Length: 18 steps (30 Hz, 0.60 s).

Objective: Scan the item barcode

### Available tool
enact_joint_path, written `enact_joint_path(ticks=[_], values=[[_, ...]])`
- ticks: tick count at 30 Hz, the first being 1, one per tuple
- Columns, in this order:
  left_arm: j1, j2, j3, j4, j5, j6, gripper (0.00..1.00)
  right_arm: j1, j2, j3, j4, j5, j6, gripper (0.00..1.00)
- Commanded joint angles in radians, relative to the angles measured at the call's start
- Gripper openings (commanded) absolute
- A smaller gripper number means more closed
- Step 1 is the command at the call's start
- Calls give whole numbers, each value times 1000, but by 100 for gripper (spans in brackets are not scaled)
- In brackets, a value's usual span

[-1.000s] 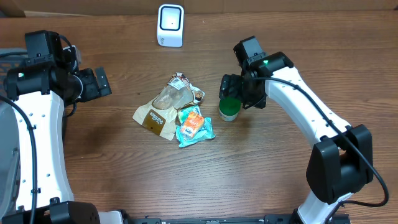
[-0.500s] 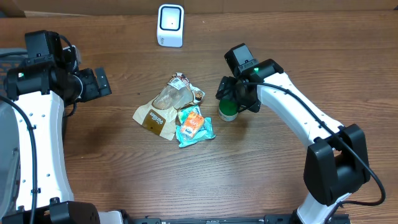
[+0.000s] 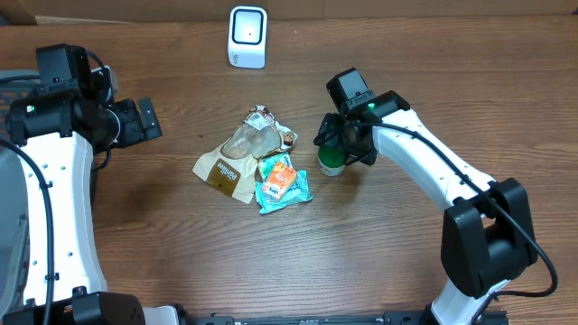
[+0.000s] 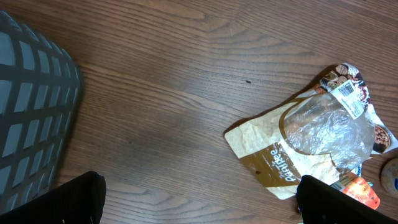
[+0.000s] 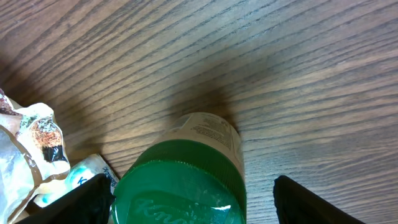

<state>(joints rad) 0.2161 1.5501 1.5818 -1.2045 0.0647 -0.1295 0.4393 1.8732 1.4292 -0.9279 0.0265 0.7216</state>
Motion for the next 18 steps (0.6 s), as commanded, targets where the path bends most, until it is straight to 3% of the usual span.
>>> enact_joint_path(ticks=[1,9,18], values=[[-2,-6,5,1,6,14,100,0,4,-11,-6,10,3,78],[-2,-6,5,1,6,14,100,-1,4,-11,-28,-13,-122,52],[-2,-6,5,1,6,14,100,-1,4,-7,-16,-13,-435,41]])
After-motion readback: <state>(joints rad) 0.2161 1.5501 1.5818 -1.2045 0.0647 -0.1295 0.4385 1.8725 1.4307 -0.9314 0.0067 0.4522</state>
